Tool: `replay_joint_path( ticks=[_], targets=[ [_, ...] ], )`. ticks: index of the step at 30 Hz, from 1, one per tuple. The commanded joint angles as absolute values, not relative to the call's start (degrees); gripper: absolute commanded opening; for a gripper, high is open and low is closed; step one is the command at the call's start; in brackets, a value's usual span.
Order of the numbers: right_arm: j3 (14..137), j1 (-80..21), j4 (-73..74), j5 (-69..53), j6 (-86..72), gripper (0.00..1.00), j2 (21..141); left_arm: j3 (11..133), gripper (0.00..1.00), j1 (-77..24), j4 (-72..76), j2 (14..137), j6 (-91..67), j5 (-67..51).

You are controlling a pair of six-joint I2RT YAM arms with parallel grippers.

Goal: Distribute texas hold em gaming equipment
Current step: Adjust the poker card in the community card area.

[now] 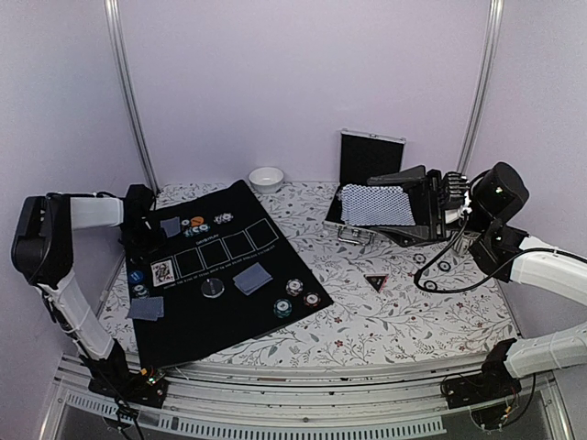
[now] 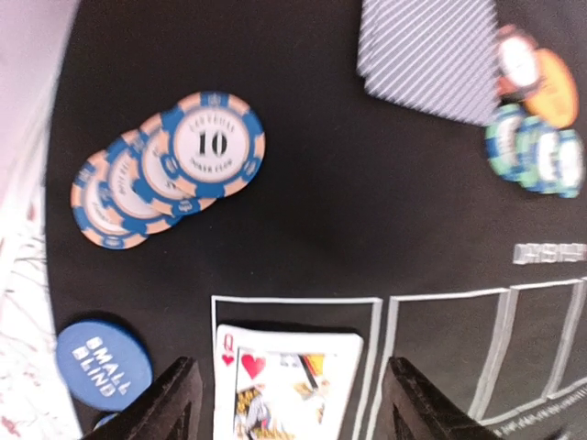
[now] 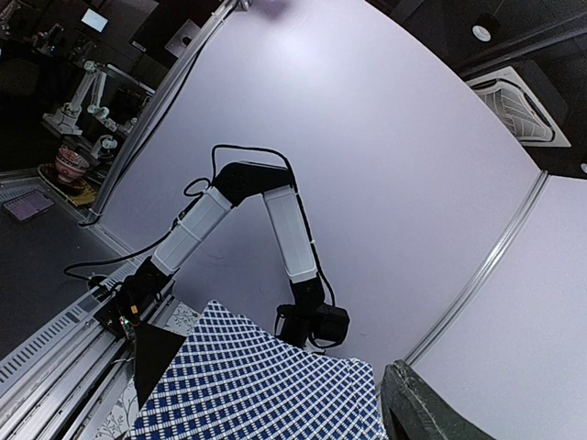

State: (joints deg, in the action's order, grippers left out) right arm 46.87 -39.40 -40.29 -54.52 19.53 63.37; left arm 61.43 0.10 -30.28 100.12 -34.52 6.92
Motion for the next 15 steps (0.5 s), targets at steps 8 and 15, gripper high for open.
replay_joint_path(
  ticks=[8,15],
  targets=[
    [47.00,-39.06,-40.17,-53.90,19.47,0.62,62.60,54.97,0.55,-4.08,-35.20,87.18,-35.54,6.67],
    [46.93,-39.06,-40.21,-53.97,19.68,0.62,62.75,48.27,0.44,-3.68,-34.33,81.36,-39.69,12.78]
  ],
)
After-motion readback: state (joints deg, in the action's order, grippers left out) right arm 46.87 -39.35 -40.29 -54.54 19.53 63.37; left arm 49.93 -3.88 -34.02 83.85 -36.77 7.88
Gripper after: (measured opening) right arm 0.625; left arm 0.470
